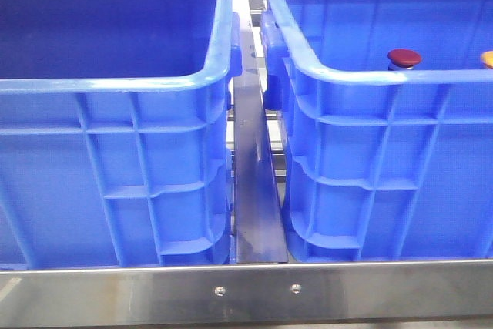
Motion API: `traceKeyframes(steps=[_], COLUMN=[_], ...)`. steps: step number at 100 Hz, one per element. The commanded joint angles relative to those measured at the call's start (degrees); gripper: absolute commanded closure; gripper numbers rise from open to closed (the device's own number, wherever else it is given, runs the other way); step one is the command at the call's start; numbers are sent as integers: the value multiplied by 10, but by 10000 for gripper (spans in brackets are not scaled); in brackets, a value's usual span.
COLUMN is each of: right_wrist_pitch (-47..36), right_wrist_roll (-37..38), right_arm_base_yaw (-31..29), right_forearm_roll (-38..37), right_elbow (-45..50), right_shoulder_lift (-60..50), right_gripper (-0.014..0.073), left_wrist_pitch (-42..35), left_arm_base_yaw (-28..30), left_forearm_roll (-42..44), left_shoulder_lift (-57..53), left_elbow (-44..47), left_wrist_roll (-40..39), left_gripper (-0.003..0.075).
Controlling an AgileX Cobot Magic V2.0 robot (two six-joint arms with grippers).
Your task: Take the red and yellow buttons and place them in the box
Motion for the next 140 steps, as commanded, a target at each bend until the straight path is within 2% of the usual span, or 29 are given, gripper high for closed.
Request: traceKeyframes(steps=[1, 72, 100, 121, 140], right_wrist_pitch=[13, 13, 13, 13, 13], right_wrist_roll=[1, 1, 1, 1, 1], right_arm_base_yaw=[1, 1, 1, 1, 1], right_forearm_roll=[62, 62, 62, 62, 62], right_elbow=[-15, -15, -15, -15, -15], right_shoulder_lift=[1, 1, 1, 1, 1], right_gripper=[662, 662, 662, 662, 662], left_wrist_pitch=[-40, -48, -196, -333, -376], left_arm_base_yaw=[-4, -4, 3, 30, 49], left_forearm_roll=[3, 23, -21, -85, -115], left_shoulder_lift=[2, 2, -73, -167, -243], left_elbow=[-14, -13, 97, 219, 309], left_wrist_roll=[1, 1, 3, 84, 108], left_gripper=[739, 739, 739, 739, 739])
